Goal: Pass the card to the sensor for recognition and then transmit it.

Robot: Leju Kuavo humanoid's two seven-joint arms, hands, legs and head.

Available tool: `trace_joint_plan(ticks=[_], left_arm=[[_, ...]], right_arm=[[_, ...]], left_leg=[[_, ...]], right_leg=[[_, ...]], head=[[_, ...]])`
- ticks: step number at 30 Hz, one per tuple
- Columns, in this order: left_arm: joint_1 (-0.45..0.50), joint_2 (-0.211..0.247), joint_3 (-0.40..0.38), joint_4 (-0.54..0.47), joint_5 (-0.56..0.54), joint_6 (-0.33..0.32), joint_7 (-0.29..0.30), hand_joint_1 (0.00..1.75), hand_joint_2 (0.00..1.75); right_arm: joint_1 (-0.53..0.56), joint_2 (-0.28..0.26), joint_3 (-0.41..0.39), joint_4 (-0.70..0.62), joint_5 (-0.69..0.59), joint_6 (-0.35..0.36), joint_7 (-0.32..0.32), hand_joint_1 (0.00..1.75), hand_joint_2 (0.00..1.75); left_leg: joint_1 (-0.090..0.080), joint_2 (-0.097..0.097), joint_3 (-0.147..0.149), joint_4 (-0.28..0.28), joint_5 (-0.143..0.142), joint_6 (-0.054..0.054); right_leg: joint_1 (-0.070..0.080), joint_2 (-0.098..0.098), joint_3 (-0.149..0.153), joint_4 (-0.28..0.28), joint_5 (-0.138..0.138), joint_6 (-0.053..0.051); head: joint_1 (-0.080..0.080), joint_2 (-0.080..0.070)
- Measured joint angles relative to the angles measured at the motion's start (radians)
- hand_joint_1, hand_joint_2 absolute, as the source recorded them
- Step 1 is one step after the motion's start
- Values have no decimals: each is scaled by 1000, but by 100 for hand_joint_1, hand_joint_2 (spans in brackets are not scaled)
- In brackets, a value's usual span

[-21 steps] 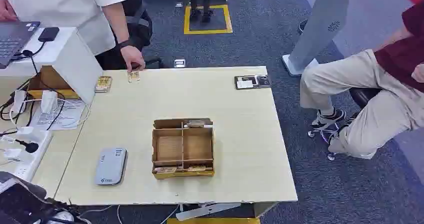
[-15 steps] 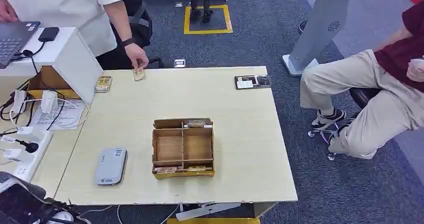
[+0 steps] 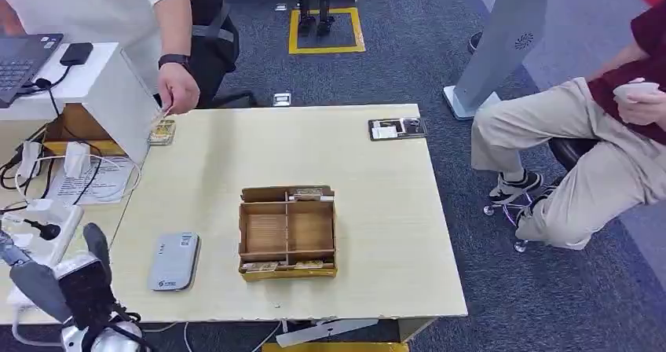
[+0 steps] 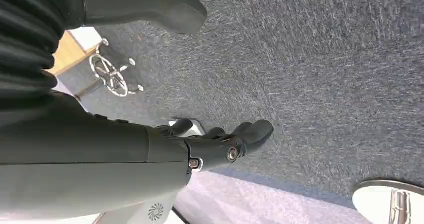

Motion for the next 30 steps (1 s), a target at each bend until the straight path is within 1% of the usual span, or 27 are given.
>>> trace_joint_plan(ticks=[3, 5, 8, 11, 15, 19, 22, 27, 30], left_arm=[[-1, 0, 0, 5, -130, 0, 23, 0, 175], [-1, 0, 0, 6, -174, 0, 29, 0, 175], [-2, 1, 2, 7, -283, 0, 47, 0, 175], [-5, 1, 10, 7, -327, 1, 53, 0, 175], [-31, 3, 42, 6, -435, 2, 53, 0, 175], [-49, 3, 79, 4, -464, 3, 43, 0, 175], [-61, 3, 102, 4, -515, 3, 36, 0, 175], [-117, 3, 148, 4, -582, 3, 23, 0, 175], [-137, 2, 163, 4, -597, 2, 20, 0, 175]], right_arm=[[0, -3, 11, 8, 7, 0, 0, 0, 175], [0, -5, 16, 11, 10, 0, 0, 0, 175], [-1, -11, 24, 20, 16, 0, 0, 0, 175], [0, -15, 30, 27, 22, 0, 0, 0, 175], [-1, -22, 45, 36, 29, 0, 0, 0, 175], [0, -27, 50, 44, 35, 0, 0, 0, 175], [0, -31, 60, 49, 38, 0, 0, 0, 175], [-1, -36, 72, 56, 44, 0, 3, 0, 175], [-1, -39, 74, 58, 43, 0, 3, 0, 175]], left_leg=[[0, 0, 0, 0, 0, 0], [0, 0, 0, 0, 0, 0], [0, 0, 0, 0, 0, 0], [0, 0, 0, 0, 0, 0], [0, 0, 0, 0, 0, 0], [0, 0, 0, 0, 0, 0], [0, 0, 0, 0, 0, 0], [0, 0, 0, 0, 0, 0], [0, 0, 0, 0, 0, 0]], right_leg=[[0, 0, 0, 0, 0, 0], [0, 0, 0, 0, 0, 0], [0, 0, 0, 0, 0, 0], [0, 0, 0, 0, 0, 0], [0, 0, 0, 0, 0, 0], [0, 0, 0, 0, 0, 0], [0, 0, 0, 0, 0, 0], [0, 0, 0, 0, 0, 0], [0, 0, 0, 0, 0, 0]], head=[[0, 0], [0, 0], [0, 0], [0, 0], [0, 0], [0, 0], [0, 0], [0, 0], [0, 0]])
